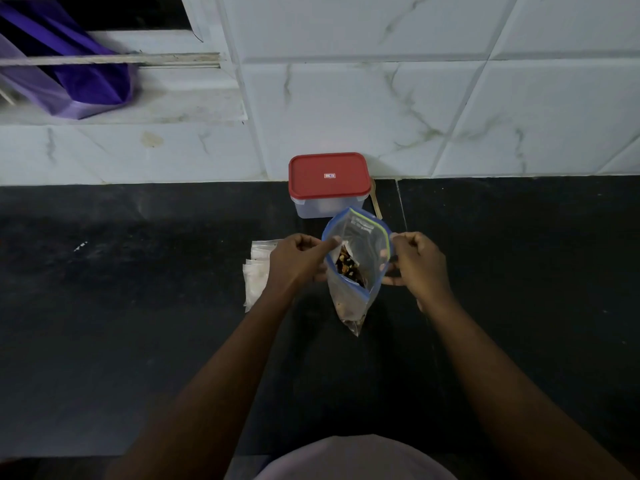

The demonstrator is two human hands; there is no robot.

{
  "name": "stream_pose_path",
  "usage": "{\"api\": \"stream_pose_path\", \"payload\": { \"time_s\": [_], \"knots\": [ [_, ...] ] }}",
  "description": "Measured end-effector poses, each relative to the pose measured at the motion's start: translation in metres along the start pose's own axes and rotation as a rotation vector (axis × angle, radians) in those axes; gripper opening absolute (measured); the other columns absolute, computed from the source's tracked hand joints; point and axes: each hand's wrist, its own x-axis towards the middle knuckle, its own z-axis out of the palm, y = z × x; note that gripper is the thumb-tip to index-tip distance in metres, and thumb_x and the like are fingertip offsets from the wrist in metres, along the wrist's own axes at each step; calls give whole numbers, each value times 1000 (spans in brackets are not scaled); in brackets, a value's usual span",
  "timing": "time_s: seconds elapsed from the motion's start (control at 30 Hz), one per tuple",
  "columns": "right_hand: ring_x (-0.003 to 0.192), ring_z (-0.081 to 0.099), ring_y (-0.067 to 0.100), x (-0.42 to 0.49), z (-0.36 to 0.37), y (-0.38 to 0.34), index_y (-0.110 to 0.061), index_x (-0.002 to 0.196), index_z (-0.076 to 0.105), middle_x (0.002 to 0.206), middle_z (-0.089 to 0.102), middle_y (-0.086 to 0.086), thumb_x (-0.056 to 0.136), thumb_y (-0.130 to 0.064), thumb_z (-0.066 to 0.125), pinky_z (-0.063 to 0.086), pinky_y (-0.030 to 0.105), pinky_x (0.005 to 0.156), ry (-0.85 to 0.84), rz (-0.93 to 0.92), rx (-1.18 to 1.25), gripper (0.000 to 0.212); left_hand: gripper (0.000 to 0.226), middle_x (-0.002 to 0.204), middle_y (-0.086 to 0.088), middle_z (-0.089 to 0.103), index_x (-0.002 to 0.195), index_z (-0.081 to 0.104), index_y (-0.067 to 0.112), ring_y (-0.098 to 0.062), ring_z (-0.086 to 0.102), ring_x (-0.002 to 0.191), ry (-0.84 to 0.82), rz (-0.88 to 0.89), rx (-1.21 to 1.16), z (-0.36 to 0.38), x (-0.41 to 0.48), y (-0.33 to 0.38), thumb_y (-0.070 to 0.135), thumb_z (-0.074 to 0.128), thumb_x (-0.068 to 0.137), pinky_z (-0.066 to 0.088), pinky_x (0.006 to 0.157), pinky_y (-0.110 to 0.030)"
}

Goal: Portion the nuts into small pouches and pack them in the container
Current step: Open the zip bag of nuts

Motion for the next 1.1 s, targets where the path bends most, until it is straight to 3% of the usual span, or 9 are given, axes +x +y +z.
{"api": "stream_pose_path", "payload": {
  "time_s": [0.1, 0.27, 0.43, 0.57, 0.67, 0.77, 0.9, 1.0, 1.1],
  "knots": [
    [74, 73, 19, -2, 1, -1, -18, 113, 64, 94, 73, 7, 93, -39, 73, 63, 33, 61, -20, 28, -51, 31, 24, 91, -12, 76, 99, 71, 8, -15, 74, 73, -31, -37, -8, 0, -1, -3, 29, 78, 90, 60, 60, -24],
    [86, 75, 19, -4, -3, 0, -15, 103, 74, 99, 76, 7, 95, -40, 69, 64, 34, 68, -101, 106, -91, 26, 14, 102, -15, 76, 103, 71, 8, -24, 77, 92, -127, -177, -105, -5, -2, -3, 20, 66, 99, 64, 73, -33],
    [87, 73, 14, -13, 6, -8, -23, 107, 67, 99, 71, -3, 76, -59, 81, 60, 26, 57, -200, 102, -235, 49, 18, 104, -11, 75, 112, 69, 7, -19, 75, 90, -193, -223, -175, 0, -6, -1, 18, 61, 101, 62, 67, -28],
    [87, 74, 15, -13, 14, -7, -21, 103, 71, 99, 73, 0, 82, -43, 82, 61, 28, 58, -230, 65, -285, 32, 18, 103, -10, 76, 112, 69, 6, -16, 76, 86, -227, -206, -168, 6, -9, -3, 18, 60, 101, 61, 66, -27],
    [85, 74, 18, -10, 14, -7, -17, 98, 72, 98, 74, 8, 97, -24, 65, 64, 34, 67, -241, 85, -260, 10, 20, 110, -13, 75, 116, 67, 8, -20, 75, 95, -253, -242, -196, 6, -9, -4, 20, 58, 102, 63, 75, -33],
    [86, 74, 22, -7, 9, -6, -11, 104, 71, 97, 75, 10, 100, -19, 57, 61, 37, 71, -227, 274, -44, 17, 23, 113, -14, 72, 120, 65, 8, -25, 70, 104, -295, -355, -337, 4, -8, -5, 21, 55, 103, 60, 88, -41],
    [95, 74, 25, 1, -5, -3, -6, 109, 69, 100, 77, 13, 103, -14, 46, 57, 41, 90, -235, 548, 439, 25, 25, 111, -17, 73, 117, 67, 4, -26, 71, 102, -360, -504, -687, -9, -3, -10, 16, 57, 98, 59, 92, -42],
    [110, 70, 26, 9, -16, 3, 0, 113, 66, 113, 73, 12, 105, -11, 45, 58, 40, 85, -150, 721, 764, 26, 27, 109, -24, 73, 116, 66, -2, -31, 71, 102, -279, -568, -985, -12, 2, -15, 11, 57, 94, 60, 86, -44],
    [111, 70, 29, 11, -15, 12, 3, 121, 64, 120, 72, 18, 105, -10, 44, 57, 40, 90, -107, 814, 888, 28, 23, 101, -26, 73, 112, 64, -2, -32, 70, 98, -168, -588, -1105, -2, 2, -18, 12, 48, 105, 61, 82, -44]
  ]
}}
